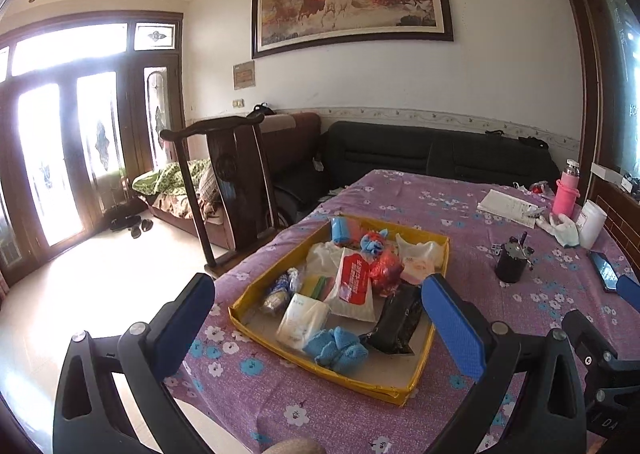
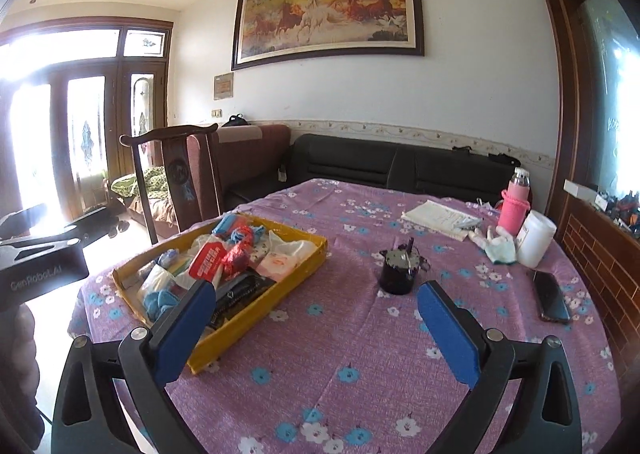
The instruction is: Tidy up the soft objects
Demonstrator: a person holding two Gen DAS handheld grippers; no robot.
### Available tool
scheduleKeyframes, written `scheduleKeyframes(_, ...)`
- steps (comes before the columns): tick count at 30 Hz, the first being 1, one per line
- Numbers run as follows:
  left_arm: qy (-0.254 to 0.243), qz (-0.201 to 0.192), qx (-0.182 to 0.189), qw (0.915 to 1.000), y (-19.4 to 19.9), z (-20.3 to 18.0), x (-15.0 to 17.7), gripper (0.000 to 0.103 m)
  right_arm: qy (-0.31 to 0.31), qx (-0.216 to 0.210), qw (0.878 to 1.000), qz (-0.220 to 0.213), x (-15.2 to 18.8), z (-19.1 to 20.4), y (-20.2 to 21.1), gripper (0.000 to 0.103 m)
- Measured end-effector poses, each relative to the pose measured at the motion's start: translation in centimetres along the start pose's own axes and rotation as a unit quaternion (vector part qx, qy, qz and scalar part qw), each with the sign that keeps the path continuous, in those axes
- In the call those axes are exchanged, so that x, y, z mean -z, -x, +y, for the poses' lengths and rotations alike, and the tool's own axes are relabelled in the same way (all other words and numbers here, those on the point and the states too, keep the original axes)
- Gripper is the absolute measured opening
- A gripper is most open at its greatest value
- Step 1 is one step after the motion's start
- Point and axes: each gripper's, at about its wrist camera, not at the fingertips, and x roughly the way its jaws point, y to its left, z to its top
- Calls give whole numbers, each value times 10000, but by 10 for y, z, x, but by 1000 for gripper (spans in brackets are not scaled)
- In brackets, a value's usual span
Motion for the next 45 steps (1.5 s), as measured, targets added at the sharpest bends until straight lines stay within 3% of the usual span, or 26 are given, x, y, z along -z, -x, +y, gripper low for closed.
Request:
scheduleKeyframes(7,90,594,117,9981,-26,-2,10,103,-59,-52,9998,174,11,-4,-9,102)
scheduleKeyframes(15,163,972,272,9948,-49,4,19,103,324,-196,9982,467,21,25,-30,102)
scheduleKeyframes(29,336,1392,370,9890,-79,23,33,103,625,-262,9941,846,29,62,-60,102)
scheduleKeyframes(45,416,1746,251,9834,-109,34,40,103,531,-257,9928,1041,28,68,-79,103)
